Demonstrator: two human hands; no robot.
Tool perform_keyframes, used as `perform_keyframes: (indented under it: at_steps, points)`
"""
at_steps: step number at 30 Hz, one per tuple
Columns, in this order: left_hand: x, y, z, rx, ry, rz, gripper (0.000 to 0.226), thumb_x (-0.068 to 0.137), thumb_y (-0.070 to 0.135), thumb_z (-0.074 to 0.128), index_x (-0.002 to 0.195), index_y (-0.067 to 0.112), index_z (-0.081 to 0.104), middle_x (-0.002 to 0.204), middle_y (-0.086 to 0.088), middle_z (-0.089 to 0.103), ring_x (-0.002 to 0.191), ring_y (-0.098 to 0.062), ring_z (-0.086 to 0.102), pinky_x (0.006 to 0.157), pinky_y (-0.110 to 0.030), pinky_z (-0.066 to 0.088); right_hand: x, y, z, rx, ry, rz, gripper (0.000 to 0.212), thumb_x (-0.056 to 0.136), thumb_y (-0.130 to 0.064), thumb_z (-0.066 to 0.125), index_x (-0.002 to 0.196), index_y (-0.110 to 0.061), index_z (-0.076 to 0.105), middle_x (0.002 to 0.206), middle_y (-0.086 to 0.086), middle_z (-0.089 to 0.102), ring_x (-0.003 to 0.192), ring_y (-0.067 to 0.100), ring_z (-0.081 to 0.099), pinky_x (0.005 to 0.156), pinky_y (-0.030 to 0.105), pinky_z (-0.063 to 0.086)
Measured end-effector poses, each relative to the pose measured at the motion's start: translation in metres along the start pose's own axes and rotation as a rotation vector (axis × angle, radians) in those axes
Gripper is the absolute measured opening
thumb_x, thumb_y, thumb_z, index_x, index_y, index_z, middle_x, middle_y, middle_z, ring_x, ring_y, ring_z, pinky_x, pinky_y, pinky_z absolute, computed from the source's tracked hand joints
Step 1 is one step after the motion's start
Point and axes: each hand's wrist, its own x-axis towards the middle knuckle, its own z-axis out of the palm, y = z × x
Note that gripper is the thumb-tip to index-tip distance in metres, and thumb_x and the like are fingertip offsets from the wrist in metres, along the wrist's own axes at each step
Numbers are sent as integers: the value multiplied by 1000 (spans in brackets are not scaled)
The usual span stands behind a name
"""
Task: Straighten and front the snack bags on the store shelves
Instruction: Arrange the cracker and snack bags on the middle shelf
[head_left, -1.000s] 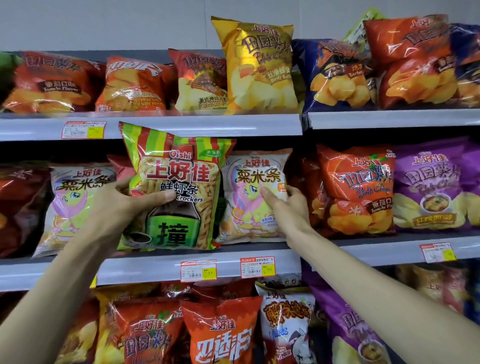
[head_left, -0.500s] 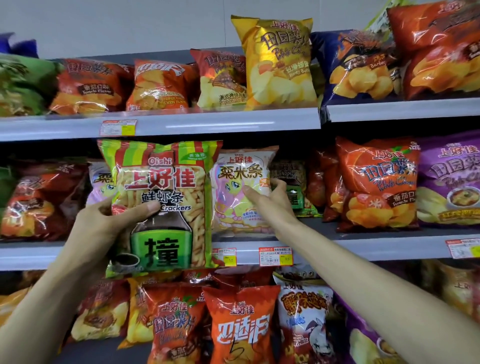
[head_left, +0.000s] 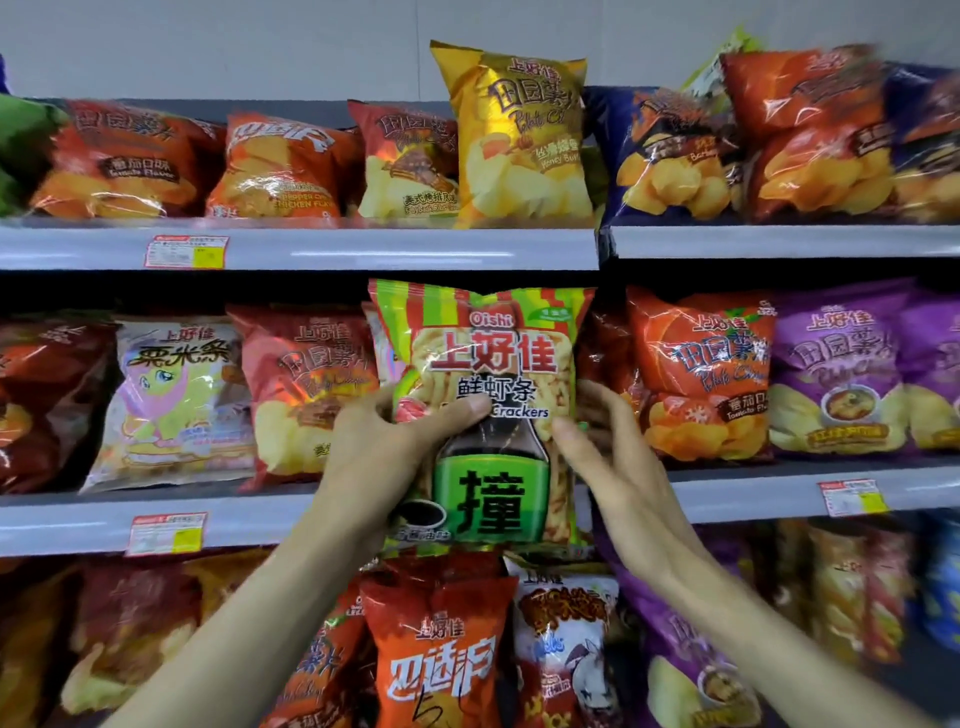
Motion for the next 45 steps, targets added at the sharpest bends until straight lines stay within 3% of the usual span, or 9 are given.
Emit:
perform_keyframes:
  at_steps: [4, 9, 14, 18, 22, 32, 35, 41, 45]
  points:
    - [18, 2, 55, 24, 19, 102, 33, 76, 39, 94, 98, 19, 80, 89, 2, 82, 83, -20, 80, 76, -39, 64, 3, -8, -19, -246, 28, 15, 111, 67, -91, 67, 156, -48, 17, 146, -24, 55, 133, 9, 56, 112, 44, 45]
    - [44, -8, 78, 211, -63, 156, 33, 85, 43, 86, 108, 23, 76, 93, 13, 81, 88, -8, 77, 81, -34, 60, 38, 0, -42, -329, 161, 140, 112, 71, -57, 90, 156, -30, 23, 146, -8, 57, 134, 22, 56, 110, 40, 45]
    - [42, -16, 58, 579, -48, 373, 64, 92, 34, 80, 150, 24, 55, 130, 20, 61, 116, -2, 59, 91, -15, 41, 42, 20, -46, -291, 225, 232, 110, 79, -53, 86, 161, -23, 18, 157, -1, 47, 143, 27, 47, 113, 42, 39]
    - [55, -28, 18, 993, 101, 551, 71, 90, 49, 66, 155, 25, 50, 153, -6, 53, 141, -31, 43, 112, -44, 41, 52, 26, -48, -320, 312, 244, 102, 84, -53, 82, 158, -19, 22, 152, 4, 51, 139, 33, 48, 113, 47, 40]
    - [60, -47, -5, 1292, 28, 595, 66, 87, 53, 58, 148, 29, 59, 167, -12, 38, 146, -46, 34, 105, -60, 45, 62, 31, -37, -478, 299, 180, 90, 90, -58, 74, 156, -20, 26, 142, 3, 59, 129, 32, 57, 107, 49, 48]
    - [59, -66, -22, 1219, -15, 601, 67, 89, 49, 58, 152, 28, 55, 173, -9, 25, 162, -32, 12, 122, -58, 31, 83, 39, -22, -419, 113, 296, 62, 109, -59, 32, 155, -18, 36, 139, -4, 55, 134, 28, 53, 112, 44, 39]
    - [62, -64, -26, 1193, 10, 611, 69, 86, 46, 62, 150, 21, 58, 170, -11, 32, 160, -32, 19, 123, -56, 34, 89, 36, -27, -404, 114, 330, 64, 111, -56, 26, 160, -17, 32, 159, 6, 45, 146, 27, 42, 117, 42, 32]
    - [58, -70, -38, 1179, 93, 657, 62, 92, 45, 69, 146, 18, 61, 157, -7, 48, 143, -31, 39, 105, -50, 52, 99, 40, -32, -474, 124, 396, 63, 109, -58, 29, 150, -12, 43, 141, -1, 55, 136, 30, 52, 118, 51, 37]
    - [57, -73, -45, 1159, 126, 662, 62, 92, 38, 78, 147, 17, 61, 155, -7, 49, 140, -34, 42, 100, -52, 54, 103, 41, -36, -521, 129, 415, 68, 109, -59, 28, 154, -10, 39, 154, 12, 51, 142, 33, 48, 119, 55, 37]
